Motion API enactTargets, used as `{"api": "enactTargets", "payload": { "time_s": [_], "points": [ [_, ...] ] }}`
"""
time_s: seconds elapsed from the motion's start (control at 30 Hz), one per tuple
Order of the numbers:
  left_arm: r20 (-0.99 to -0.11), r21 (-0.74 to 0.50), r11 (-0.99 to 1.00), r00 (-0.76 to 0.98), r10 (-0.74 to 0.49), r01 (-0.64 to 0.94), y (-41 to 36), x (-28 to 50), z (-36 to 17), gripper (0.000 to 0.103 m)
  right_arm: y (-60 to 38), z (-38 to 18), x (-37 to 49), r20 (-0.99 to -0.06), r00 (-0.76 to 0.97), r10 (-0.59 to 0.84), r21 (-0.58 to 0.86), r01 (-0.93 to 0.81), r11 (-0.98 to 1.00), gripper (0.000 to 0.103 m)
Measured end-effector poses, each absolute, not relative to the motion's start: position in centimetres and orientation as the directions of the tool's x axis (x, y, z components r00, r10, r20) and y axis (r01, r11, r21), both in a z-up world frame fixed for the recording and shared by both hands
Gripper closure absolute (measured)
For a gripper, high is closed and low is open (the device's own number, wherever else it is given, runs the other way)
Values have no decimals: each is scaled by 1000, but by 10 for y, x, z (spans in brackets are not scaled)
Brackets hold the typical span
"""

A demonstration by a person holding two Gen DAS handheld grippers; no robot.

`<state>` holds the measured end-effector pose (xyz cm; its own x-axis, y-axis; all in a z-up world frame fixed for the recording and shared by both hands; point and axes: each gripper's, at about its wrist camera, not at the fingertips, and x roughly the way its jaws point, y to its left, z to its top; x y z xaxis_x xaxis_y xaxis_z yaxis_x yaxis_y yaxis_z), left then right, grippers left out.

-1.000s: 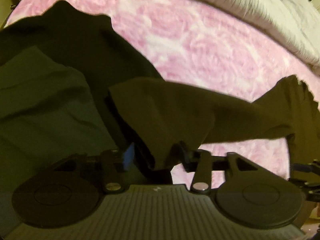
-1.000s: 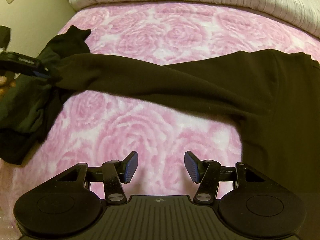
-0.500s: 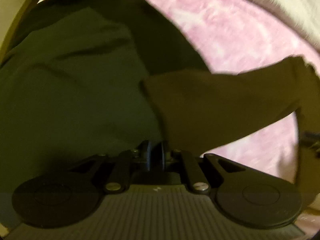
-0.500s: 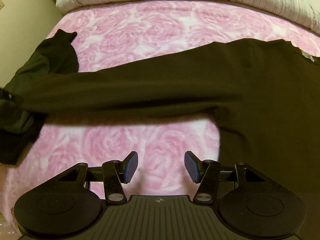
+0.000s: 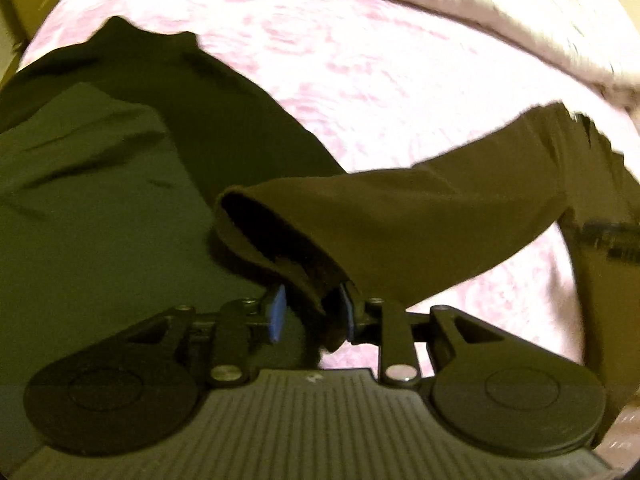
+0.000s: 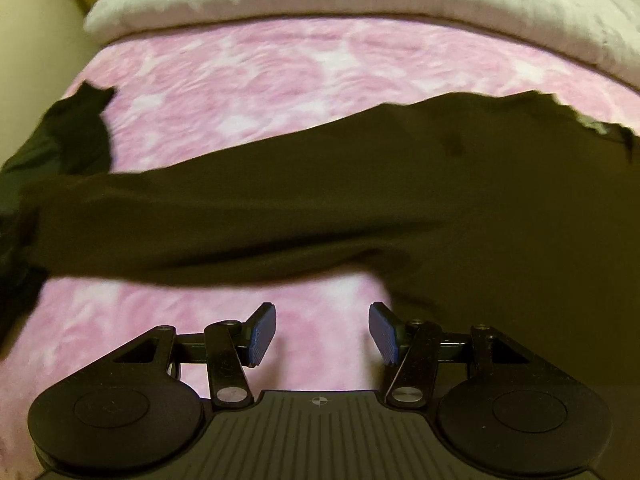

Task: Fold clothes

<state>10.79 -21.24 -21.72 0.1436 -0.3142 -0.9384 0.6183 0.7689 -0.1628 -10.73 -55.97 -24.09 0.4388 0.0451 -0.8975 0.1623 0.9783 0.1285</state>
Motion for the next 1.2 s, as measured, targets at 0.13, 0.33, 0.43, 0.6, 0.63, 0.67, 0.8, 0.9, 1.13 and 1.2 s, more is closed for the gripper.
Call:
{"api": "enactTargets", "payload": {
  "time_s": [0.13, 0.33, 0.43, 0.6, 0.63, 0.67, 0.8, 0.9, 1.13, 1.2],
  "points": [
    [-960, -68, 762, 166, -226, 644, -218, 102, -241, 76, -598, -256, -114, -901, 433, -18, 98, 243, 965, 48],
    [-957, -3, 785, 226, -182, 619, -217, 92, -221, 76, -626, -276, -161, -945, 327, 17, 106, 253, 962, 47],
    [-948, 36, 839, 284, -144, 544, -202, 93, -205, 70, -627, -270, -191, -952, 304, 33, 109, 238, 965, 47],
    [-919, 102, 898, 386, -79, 428, -179, 90, -179, 71, -623, -259, -207, -951, 307, 30, 108, 238, 965, 46],
    [-910, 75, 896, 398, -118, 438, -182, 86, -174, 71, -621, -256, -208, -947, 319, 30, 111, 238, 965, 46],
    [-899, 72, 883, 413, -144, 464, -190, 82, -171, 71, -620, -253, -208, -944, 330, 30, 114, 238, 965, 46],
    [-869, -33, 815, 386, -309, 578, -229, 73, -175, 69, -613, -240, -209, -927, 374, 31, 127, 237, 963, 46],
    [-894, -22, 770, 333, -301, 638, -249, 76, -200, 69, -603, -236, -178, -890, 450, 78, 177, 181, 967, 46],
    [-919, 131, 790, 372, -130, 599, -218, 96, -225, 88, -573, -245, -124, -837, 527, 147, 205, 53, 977, 46],
    [-912, 163, 802, 399, -100, 574, -207, 96, -217, 82, -563, -255, -117, -847, 512, 143, 181, 24, 983, 46]
  ]
}}
